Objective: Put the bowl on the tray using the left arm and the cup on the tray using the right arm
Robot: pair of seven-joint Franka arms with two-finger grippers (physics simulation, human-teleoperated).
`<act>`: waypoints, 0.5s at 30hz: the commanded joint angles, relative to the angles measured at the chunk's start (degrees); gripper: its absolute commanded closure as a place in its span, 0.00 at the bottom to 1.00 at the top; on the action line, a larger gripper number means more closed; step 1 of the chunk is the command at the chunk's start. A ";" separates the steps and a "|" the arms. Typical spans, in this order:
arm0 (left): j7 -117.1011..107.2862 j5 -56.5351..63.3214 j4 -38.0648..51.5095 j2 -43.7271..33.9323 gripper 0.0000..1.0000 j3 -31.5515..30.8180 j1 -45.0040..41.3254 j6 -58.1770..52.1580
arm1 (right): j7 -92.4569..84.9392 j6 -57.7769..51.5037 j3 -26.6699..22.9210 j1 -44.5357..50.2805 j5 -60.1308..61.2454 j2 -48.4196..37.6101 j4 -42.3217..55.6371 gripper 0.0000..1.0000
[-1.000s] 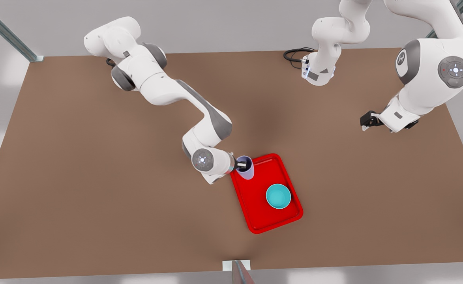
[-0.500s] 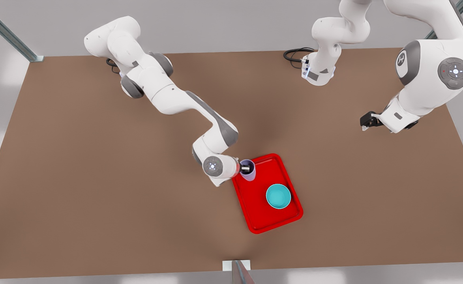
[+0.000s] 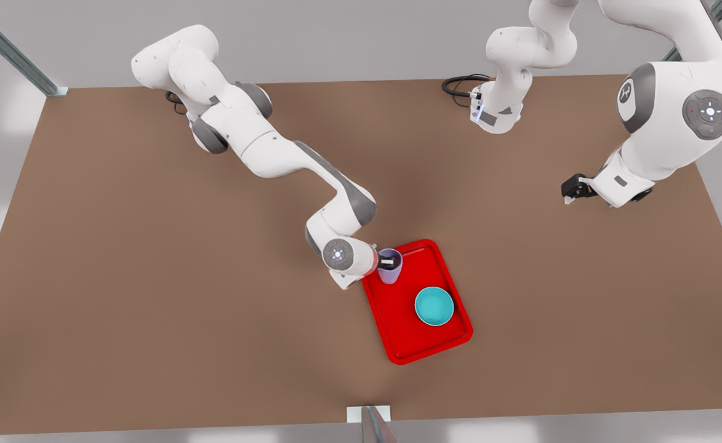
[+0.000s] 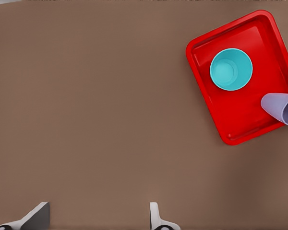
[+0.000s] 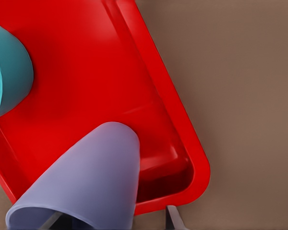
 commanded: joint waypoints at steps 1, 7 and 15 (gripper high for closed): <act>0.00 0.01 0.00 0.07 0.00 0.00 0.00 0.09 | 0.00 0.00 0.00 0.00 0.00 -0.10 0.00 0.00; 0.00 0.01 0.00 -0.02 0.00 0.00 0.00 -0.09 | 0.00 -0.70 0.00 -0.26 0.35 -0.45 1.93 0.00; -0.09 0.27 0.09 0.16 0.00 0.00 -0.09 0.09 | -17.66 -4.48 -7.82 -21.08 -12.39 -51.93 -48.04 0.00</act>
